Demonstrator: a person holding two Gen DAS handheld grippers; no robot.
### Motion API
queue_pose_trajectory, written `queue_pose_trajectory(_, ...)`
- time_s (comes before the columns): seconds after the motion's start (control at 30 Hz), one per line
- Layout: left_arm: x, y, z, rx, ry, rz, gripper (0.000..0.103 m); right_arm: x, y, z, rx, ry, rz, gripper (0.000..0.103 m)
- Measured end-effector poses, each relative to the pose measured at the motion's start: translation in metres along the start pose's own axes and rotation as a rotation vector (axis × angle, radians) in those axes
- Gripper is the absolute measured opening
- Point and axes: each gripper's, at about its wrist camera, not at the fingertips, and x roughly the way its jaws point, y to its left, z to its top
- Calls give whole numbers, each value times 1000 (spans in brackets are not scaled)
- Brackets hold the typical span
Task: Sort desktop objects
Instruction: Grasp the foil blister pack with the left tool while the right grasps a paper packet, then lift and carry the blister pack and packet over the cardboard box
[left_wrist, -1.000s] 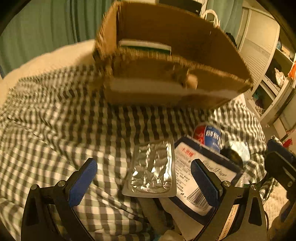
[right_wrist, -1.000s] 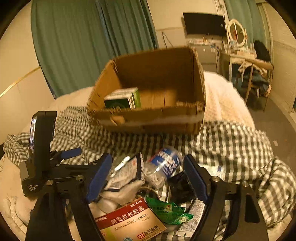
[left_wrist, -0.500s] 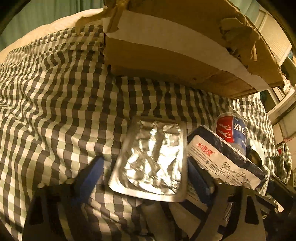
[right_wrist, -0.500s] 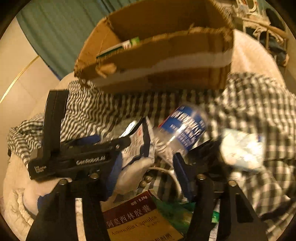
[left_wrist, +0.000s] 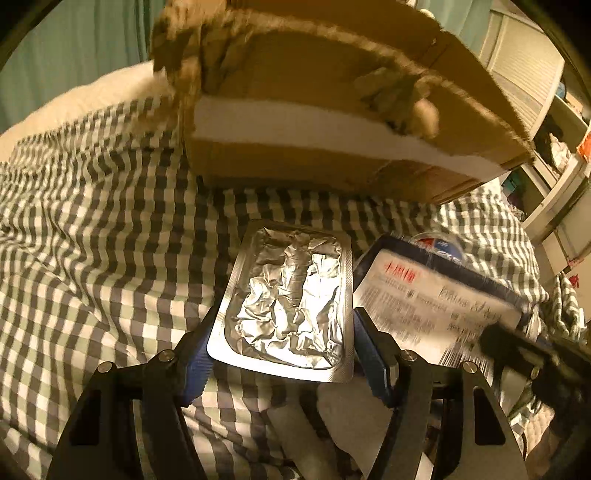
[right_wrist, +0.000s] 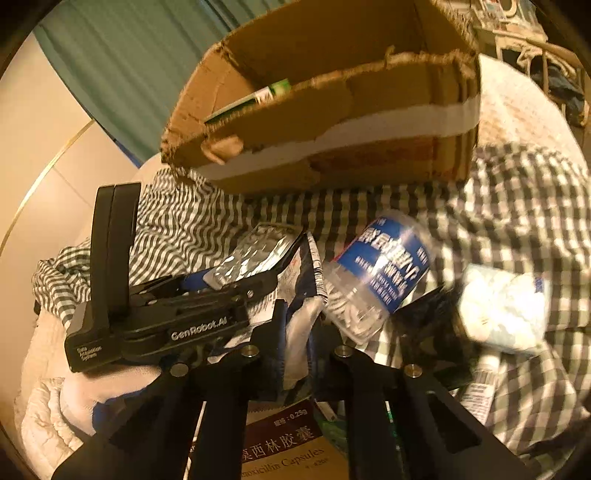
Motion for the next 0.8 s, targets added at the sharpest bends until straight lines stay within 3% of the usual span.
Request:
queue_pose_trajectory(0.43,-87,-8,1,43,-188,-2,70,-66,19,3,-110,-226,-202,8)
queue_pose_trajectory(0.53,-110,-16,1,49,-253,-7,70,-76,28,5,-125,-272,-241,8)
queue_pose_trajectory(0.6,-123,-24,-1,46,-294,-13,70,-91,39,2,-166,-322,-312,8)
queue_pose_trajectory(0.8,-163,-39,-10,62,-433,-1,70,-128,61,-10,-227,-432,-379,8)
